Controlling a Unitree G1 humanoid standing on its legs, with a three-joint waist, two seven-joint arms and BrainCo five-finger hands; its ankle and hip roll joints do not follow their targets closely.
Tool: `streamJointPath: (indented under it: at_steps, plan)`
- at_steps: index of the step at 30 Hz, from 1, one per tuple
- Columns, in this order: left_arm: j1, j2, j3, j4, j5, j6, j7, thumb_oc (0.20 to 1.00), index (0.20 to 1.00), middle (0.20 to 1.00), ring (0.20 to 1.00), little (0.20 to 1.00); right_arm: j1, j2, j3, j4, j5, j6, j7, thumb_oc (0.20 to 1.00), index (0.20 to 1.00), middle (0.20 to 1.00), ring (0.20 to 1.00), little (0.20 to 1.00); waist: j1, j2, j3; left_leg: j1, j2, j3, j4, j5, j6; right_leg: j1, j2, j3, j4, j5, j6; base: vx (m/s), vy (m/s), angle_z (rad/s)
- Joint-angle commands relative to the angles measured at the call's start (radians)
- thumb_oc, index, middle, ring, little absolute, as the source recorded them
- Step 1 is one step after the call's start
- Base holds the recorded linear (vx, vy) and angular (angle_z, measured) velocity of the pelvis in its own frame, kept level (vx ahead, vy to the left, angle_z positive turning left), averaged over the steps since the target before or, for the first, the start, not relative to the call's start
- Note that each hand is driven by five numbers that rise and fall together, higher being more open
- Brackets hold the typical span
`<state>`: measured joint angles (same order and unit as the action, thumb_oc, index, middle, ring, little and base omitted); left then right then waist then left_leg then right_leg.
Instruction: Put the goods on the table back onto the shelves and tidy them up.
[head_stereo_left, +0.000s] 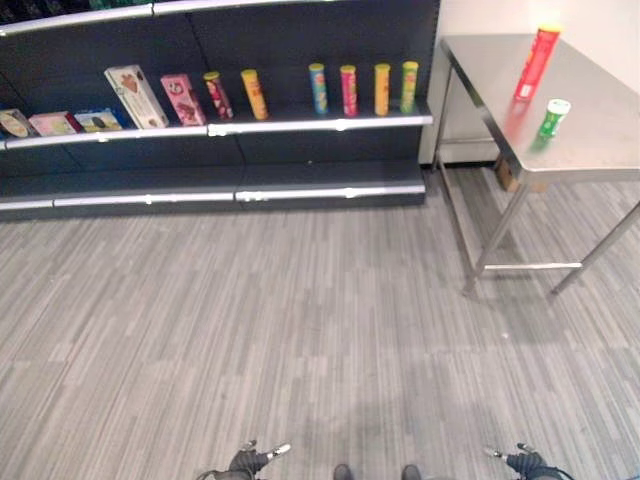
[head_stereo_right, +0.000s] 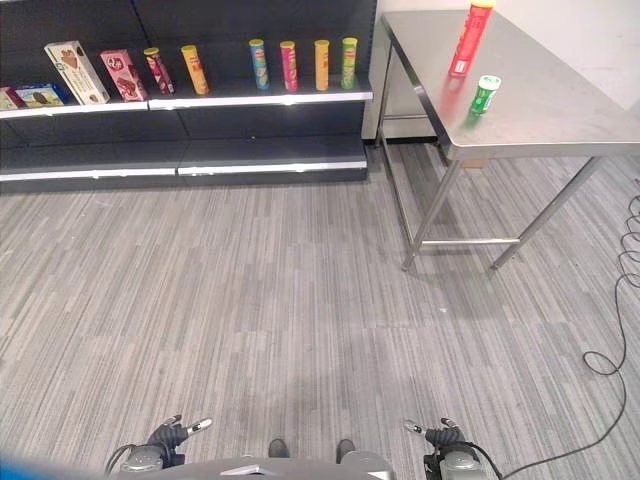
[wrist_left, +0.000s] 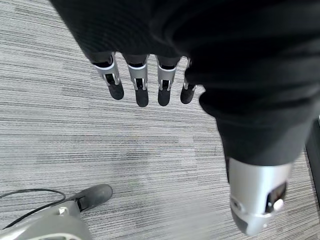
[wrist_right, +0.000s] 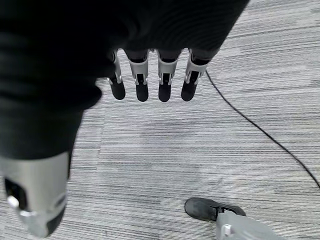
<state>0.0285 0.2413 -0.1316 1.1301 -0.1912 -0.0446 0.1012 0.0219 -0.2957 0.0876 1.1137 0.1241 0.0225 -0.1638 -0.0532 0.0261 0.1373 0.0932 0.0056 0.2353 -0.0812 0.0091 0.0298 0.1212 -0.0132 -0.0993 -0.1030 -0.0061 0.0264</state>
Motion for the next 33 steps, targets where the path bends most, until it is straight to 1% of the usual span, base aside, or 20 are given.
streamJointPath:
  at_steps: [1,7,13,20,25,26,28,30,32,33]
  plan:
    - [-0.048,0.021,0.016,0.011,0.004,-0.024,-0.006,1.0,1.0,1.0,1.0,1.0,-0.044,-0.017,0.034,0.011,-0.008,-0.004,-0.003,1.0,1.0,1.0,1.0,1.0,-0.009,-0.05,0.012,0.025,0.032,-0.085,-0.001,-0.053,-0.084,0.009,-0.066,-0.016,0.016,-0.053,0.09,0.0,0.0,0.0]
    - [-0.047,0.012,0.015,0.03,0.016,-0.024,0.011,1.0,1.0,1.0,1.0,1.0,-0.043,-0.012,0.032,0.02,-0.005,-0.007,-0.012,1.0,1.0,1.0,1.0,1.0,-0.008,-0.048,0.01,0.033,0.031,-0.082,-0.004,-0.055,-0.082,0.013,-0.071,-0.018,0.016,-0.052,0.093,0.0,0.0,0.0]
    - [-0.047,0.008,-0.004,0.035,0.041,-0.02,0.003,1.0,1.0,1.0,1.0,1.0,-0.044,-0.015,0.038,0.019,-0.012,-0.004,-0.008,1.0,1.0,1.0,1.0,1.0,-0.012,-0.046,0.011,0.031,0.027,-0.083,-0.003,-0.057,-0.078,0.007,-0.074,-0.012,0.016,-0.048,0.096,0.0,0.008,0.0]
    - [-0.048,0.012,-0.018,0.027,0.063,-0.02,0.005,1.0,1.0,1.0,1.0,1.0,-0.058,-0.017,0.058,0.016,-0.041,0.007,-0.004,1.0,1.0,1.0,1.0,1.0,-0.003,-0.044,0.024,0.004,0.009,-0.083,0.013,-0.069,-0.059,-0.028,-0.088,0.008,0.026,-0.032,0.11,-0.02,0.072,-0.07]
    - [-0.057,0.021,-0.014,0.039,0.069,-0.023,0.009,1.0,1.0,1.0,1.0,1.0,-0.082,-0.021,0.066,0.019,-0.051,0.013,-0.004,1.0,1.0,1.0,1.0,1.0,0.006,-0.043,0.038,-0.04,-0.02,-0.089,0.029,-0.079,-0.031,-0.098,-0.11,0.036,0.076,-0.021,0.13,-0.02,0.116,-0.17]
    - [-0.057,0.021,-0.014,0.039,0.069,-0.023,0.009,1.0,1.0,1.0,1.0,1.0,-0.082,-0.02,0.066,0.019,-0.051,0.013,-0.004,1.0,1.0,1.0,1.0,1.0,0.006,-0.043,0.037,-0.042,-0.02,-0.088,0.03,-0.079,-0.031,-0.1,-0.11,0.036,0.077,-0.022,0.13,-0.04,0.124,-0.21]
    - [-0.066,0.031,-0.012,0.031,0.065,-0.025,0.006,1.0,1.0,1.0,1.0,1.0,-0.097,-0.026,0.068,0.019,-0.054,0.009,-0.001,1.0,1.0,1.0,1.0,1.0,0.016,-0.038,0.059,-0.056,-0.029,-0.083,0.045,-0.093,-0.01,-0.178,-0.122,0.033,0.217,-0.04,0.146,-0.05,0.162,-0.13]
    - [-0.071,0.038,-0.016,0.02,0.08,-0.023,0.009,1.0,1.0,1.0,1.0,1.0,-0.102,-0.027,0.069,0.013,-0.058,0.007,0.001,1.0,1.0,1.0,1.0,1.0,0.012,-0.031,0.077,-0.037,-0.032,-0.074,0.041,-0.099,0.002,-0.23,-0.135,0.017,0.348,-0.032,0.164,0.02,0.139,-0.3]
    - [-0.077,0.042,-0.024,0.017,0.093,-0.025,0.01,1.0,1.0,1.0,1.0,1.0,-0.095,-0.026,0.066,0.009,-0.053,0.004,0.003,1.0,1.0,1.0,1.0,1.0,0.0,-0.024,0.086,-0.004,-0.033,-0.079,0.026,-0.105,0.004,-0.286,-0.132,0.02,0.447,-0.006,0.16,0.12,0.106,-0.24]
    - [-0.088,0.044,-0.035,0.01,0.102,-0.026,0.013,1.0,1.0,1.0,1.0,1.0,-0.088,-0.027,0.062,0.003,-0.045,0.003,0.002,1.0,1.0,1.0,1.0,1.0,-0.022,-0.018,0.09,0.028,-0.035,-0.097,0.01,-0.115,0.002,-0.341,-0.112,0.027,0.453,0.012,0.146,0.16,0.062,0.03]
